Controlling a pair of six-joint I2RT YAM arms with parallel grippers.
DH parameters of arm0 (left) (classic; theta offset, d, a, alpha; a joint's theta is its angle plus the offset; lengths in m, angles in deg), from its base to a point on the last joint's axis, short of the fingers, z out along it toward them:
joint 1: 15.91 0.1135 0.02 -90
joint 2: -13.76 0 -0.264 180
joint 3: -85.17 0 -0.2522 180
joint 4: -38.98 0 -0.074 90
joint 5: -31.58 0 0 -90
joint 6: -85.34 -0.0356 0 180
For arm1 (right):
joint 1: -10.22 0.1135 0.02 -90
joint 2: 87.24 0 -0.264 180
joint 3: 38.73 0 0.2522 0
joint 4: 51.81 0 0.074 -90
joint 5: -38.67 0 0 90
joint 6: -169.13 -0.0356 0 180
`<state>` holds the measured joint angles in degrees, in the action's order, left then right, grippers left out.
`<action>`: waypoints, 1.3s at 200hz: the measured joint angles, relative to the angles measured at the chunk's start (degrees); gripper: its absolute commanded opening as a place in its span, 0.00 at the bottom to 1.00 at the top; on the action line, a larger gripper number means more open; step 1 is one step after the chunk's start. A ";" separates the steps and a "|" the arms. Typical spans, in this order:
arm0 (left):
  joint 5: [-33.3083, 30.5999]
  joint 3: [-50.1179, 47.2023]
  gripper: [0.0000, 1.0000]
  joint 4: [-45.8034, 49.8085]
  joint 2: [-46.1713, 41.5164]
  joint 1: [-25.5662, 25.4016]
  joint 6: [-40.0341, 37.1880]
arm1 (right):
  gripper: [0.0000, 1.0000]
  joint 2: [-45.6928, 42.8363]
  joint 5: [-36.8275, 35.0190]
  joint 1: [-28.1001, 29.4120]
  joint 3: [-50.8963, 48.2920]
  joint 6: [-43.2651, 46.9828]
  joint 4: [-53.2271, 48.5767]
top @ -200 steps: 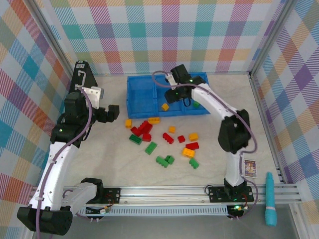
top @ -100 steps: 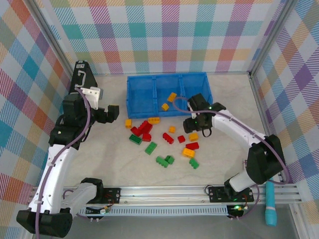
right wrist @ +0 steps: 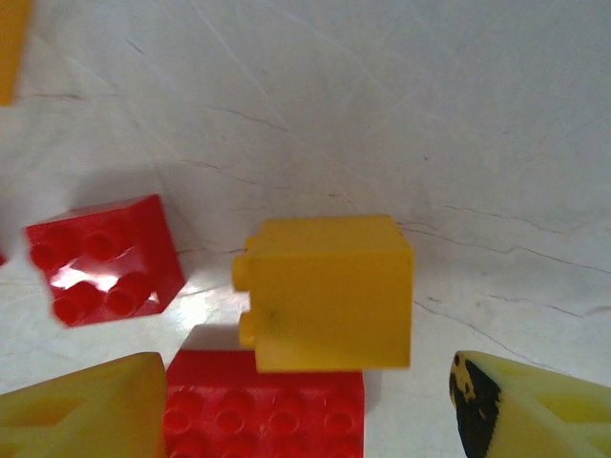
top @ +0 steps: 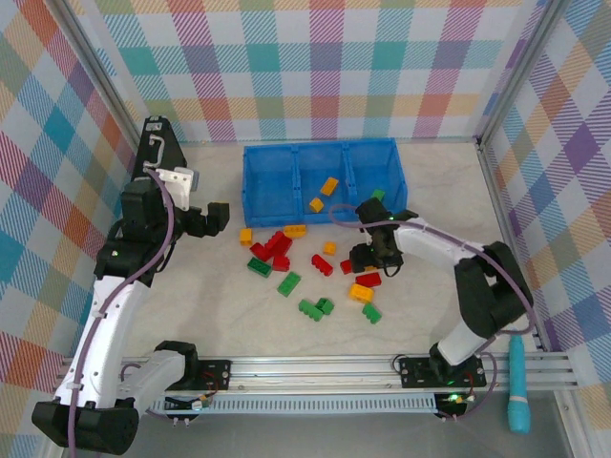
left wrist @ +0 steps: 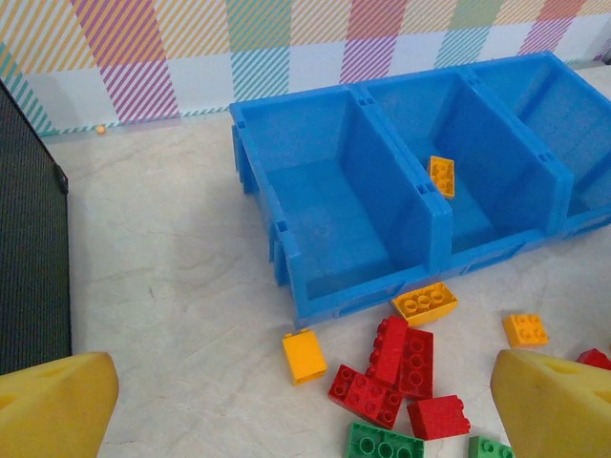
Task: Sort the legos into containers by color
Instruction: Pick up the lego from the center of the table, then place the lego in the container.
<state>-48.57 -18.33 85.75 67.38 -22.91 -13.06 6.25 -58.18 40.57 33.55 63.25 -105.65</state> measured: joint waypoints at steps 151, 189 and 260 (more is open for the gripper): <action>-0.07 0.00 1.00 0.02 1.70 0.00 0.00 | 0.32 6.56 -1.31 -0.94 5.95 1.97 1.03; -0.48 0.00 1.00 0.04 2.14 0.00 -0.02 | 0.34 6.40 -1.44 -1.05 15.56 5.70 -0.48; -0.46 0.00 1.00 0.04 2.69 0.02 -0.02 | 0.34 12.35 -4.52 -1.05 35.98 16.76 2.23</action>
<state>-49.03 -18.33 85.80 70.07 -22.89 -13.08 18.60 -62.71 39.52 69.53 80.01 -103.42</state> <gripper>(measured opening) 0.998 0.424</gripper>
